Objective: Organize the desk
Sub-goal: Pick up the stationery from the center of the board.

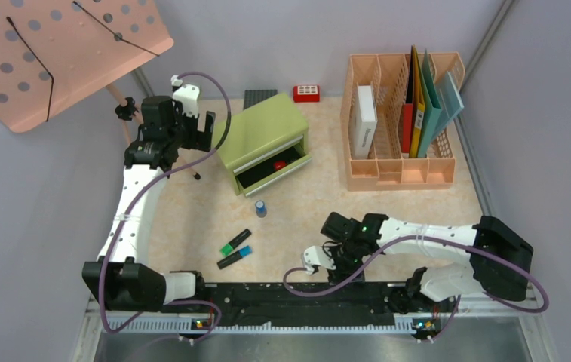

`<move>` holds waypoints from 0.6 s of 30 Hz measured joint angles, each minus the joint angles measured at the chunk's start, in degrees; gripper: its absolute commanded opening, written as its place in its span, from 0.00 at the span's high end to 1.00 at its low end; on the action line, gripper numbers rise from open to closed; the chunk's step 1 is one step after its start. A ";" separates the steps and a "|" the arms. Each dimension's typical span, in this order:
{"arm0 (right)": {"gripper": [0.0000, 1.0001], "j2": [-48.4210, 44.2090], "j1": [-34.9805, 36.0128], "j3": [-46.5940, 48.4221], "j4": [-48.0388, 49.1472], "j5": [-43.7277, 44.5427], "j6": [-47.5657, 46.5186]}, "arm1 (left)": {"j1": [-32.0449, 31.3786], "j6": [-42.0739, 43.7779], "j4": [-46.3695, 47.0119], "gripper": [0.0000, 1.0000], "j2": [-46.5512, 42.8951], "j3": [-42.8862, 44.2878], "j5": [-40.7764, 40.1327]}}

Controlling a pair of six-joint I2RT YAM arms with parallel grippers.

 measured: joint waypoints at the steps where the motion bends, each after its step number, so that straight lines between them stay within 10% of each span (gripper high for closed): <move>1: 0.45 0.20 0.11 0.00 0.72 0.48 0.44 | 0.00 0.00 0.00 0.01 0.00 0.00 0.00; 9: 0.47 1.25 2.16 -1.29 5.27 4.11 2.84 | 0.00 0.00 0.00 0.01 0.00 0.02 0.02; 18: 0.77 2.25 2.89 -0.79 6.78 10.36 2.97 | 0.00 0.52 0.02 0.01 0.00 0.02 0.00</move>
